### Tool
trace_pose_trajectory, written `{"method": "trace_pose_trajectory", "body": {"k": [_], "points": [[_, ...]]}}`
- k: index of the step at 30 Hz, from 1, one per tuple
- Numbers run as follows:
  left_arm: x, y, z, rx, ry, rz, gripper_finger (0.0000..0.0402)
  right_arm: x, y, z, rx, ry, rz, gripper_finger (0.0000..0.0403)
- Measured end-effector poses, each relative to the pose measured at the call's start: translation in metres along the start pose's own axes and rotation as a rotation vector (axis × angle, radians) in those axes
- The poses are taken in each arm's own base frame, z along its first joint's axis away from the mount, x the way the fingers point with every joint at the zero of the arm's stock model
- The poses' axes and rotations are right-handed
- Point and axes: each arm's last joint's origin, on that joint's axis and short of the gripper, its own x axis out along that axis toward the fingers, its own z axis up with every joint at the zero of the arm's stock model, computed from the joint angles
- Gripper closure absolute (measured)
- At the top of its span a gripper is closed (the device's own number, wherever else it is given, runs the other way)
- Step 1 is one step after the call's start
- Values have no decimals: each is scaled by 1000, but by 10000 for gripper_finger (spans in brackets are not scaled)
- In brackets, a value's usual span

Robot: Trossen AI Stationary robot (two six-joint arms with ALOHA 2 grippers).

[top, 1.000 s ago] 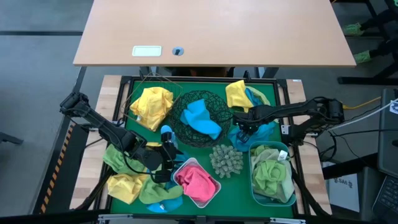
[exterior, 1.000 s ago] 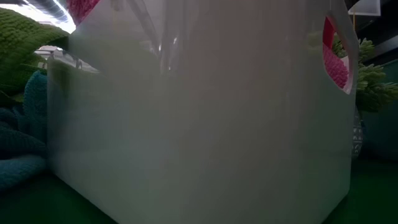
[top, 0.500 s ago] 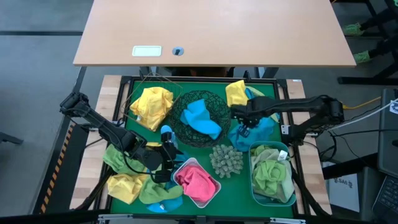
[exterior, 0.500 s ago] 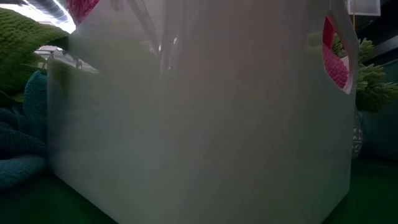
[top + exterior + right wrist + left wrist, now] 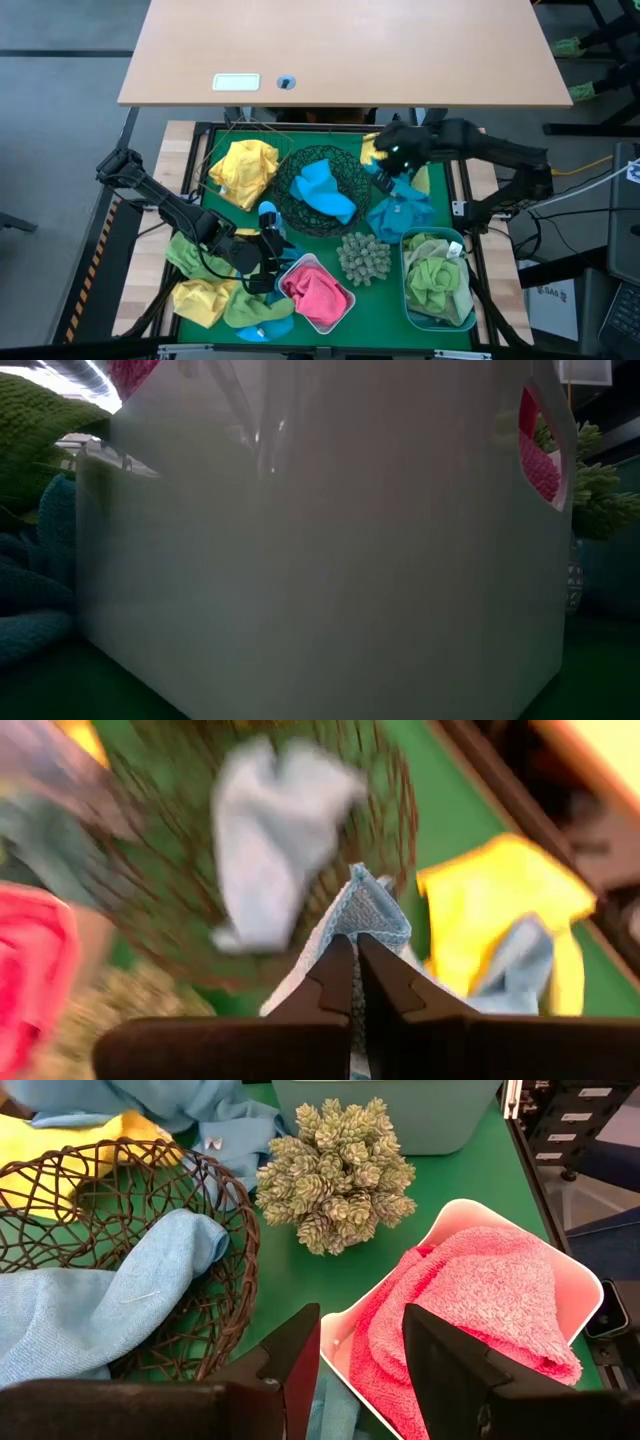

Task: Sort microfiber towel by color & place in baskets
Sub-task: Put the blue microfiber cloth into the circular wire basket

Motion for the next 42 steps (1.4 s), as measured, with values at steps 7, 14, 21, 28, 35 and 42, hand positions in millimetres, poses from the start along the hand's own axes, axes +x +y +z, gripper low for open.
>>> {"method": "trace_pose_trajectory", "body": {"k": [7,14,21,28,35,42], "points": [[0,0,0,0,0,0,264,-67,-1,28,5,-313,117,400],[0,0,0,-3,-5,-2,264,-120,-4,46,9,-628,214,401],[0,0,0,-2,-4,-2,264,-147,0,65,16,-918,326,401],[0,0,1,-4,-8,-3,264,-135,12,87,-32,-1009,358,401],[0,-1,1,-7,-12,-5,264,-83,30,107,-149,-884,297,401],[0,-1,1,-7,-13,-5,264,-20,42,108,-255,-581,210,401]]}}
